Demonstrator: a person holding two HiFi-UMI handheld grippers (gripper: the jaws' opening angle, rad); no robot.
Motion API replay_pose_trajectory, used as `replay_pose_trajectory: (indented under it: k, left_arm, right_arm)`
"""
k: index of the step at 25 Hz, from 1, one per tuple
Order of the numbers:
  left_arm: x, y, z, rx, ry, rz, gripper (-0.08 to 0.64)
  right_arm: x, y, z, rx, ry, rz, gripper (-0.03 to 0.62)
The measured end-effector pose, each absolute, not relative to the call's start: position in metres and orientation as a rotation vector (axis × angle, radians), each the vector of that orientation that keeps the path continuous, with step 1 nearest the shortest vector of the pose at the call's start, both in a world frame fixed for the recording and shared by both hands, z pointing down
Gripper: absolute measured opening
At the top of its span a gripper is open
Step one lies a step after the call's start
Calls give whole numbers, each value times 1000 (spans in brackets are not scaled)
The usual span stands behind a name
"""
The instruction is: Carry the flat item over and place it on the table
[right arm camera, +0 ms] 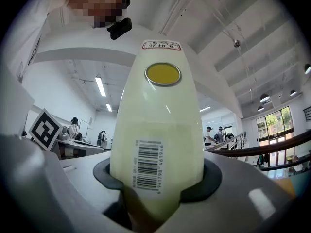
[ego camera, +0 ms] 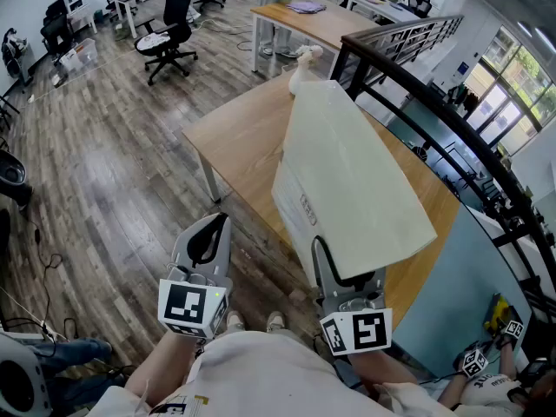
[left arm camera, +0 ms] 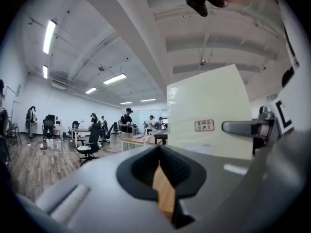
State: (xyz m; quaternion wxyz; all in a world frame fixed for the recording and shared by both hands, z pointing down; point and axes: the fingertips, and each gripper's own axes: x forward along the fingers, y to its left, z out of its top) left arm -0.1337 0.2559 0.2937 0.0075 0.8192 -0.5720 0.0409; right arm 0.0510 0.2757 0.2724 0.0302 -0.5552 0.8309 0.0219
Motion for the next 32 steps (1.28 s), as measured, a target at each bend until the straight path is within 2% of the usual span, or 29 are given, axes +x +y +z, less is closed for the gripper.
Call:
replay_pose_trajectory:
  k: [19, 32]
  left_arm:
    - [-88, 262, 297, 2535, -1683, 104, 3]
    - [-21, 265, 292, 2567, -1716, 103, 3]
  right_arm:
    - [87, 279, 285, -1734, 2545, -19, 282]
    - [152, 282, 279, -1673, 2561, 41, 282]
